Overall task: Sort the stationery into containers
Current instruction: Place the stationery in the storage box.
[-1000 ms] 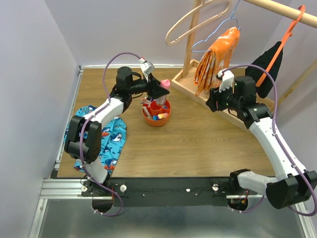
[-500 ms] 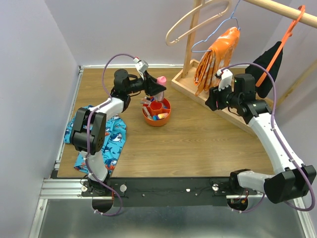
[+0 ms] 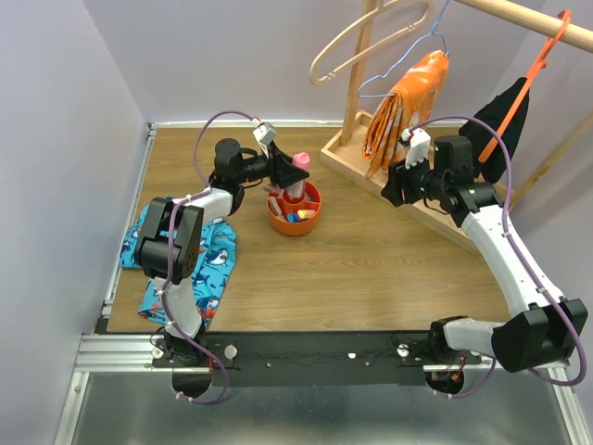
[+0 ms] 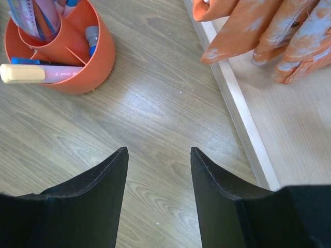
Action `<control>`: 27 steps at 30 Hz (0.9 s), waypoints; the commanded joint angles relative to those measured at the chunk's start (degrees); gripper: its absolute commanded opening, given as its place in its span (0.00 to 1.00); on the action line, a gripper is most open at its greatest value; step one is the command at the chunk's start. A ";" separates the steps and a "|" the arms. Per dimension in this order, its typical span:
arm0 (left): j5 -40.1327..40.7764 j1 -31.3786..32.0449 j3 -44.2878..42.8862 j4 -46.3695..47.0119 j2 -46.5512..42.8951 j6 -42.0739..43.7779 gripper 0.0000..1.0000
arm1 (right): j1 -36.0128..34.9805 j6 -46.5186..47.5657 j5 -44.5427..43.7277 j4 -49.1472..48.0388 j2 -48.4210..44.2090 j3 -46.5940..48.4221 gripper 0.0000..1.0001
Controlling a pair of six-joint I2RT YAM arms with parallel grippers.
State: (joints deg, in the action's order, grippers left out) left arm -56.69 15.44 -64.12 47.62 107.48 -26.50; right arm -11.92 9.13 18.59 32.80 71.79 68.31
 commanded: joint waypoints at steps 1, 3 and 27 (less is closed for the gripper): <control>-1.76 -0.41 1.54 4.77 0.27 -0.31 0.00 | 0.32 1.07 1.19 0.69 0.46 1.82 0.59; -1.85 -0.68 1.98 4.77 0.27 0.22 0.00 | 0.23 1.33 1.27 0.69 0.63 1.82 0.59; -5.45 -2.35 8.66 13.82 -4.65 -2.06 0.99 | 0.32 2.21 3.03 0.95 -1.30 0.68 0.60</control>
State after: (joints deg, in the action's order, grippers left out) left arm -61.06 13.45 -56.31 57.95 106.43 -28.99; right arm -11.92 10.26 20.51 33.01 72.90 69.28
